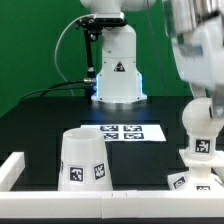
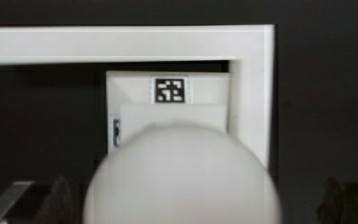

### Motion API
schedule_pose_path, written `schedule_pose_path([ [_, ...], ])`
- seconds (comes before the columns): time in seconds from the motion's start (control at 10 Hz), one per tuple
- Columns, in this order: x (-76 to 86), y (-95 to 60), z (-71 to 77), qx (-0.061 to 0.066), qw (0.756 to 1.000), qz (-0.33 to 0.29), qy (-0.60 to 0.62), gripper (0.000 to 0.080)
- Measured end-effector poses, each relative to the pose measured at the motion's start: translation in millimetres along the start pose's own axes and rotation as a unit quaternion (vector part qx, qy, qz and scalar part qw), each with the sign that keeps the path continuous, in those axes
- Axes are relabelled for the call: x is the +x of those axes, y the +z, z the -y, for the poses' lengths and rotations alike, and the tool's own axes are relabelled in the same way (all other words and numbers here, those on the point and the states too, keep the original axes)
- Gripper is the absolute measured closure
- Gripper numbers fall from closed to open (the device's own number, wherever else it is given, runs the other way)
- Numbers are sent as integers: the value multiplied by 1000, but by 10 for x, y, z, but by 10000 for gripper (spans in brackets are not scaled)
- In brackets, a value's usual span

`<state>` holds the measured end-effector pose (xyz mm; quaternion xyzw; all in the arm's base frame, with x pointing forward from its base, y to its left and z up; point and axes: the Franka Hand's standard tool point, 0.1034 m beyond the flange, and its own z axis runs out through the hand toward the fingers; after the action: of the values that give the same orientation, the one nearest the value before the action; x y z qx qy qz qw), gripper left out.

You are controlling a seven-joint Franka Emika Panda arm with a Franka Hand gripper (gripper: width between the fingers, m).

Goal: Assemble lamp

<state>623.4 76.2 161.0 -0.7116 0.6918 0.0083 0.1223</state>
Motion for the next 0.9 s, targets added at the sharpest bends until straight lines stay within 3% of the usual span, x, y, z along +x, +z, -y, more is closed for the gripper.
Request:
schedule_pose_path([
  [0.6, 60, 2, -4, 1, 1000, -3, -19, 100],
  [0.8, 431, -70, -18, 1, 991, -12, -133, 100],
  [0.9, 557, -92, 4, -5, 983, -13, -184, 100],
])
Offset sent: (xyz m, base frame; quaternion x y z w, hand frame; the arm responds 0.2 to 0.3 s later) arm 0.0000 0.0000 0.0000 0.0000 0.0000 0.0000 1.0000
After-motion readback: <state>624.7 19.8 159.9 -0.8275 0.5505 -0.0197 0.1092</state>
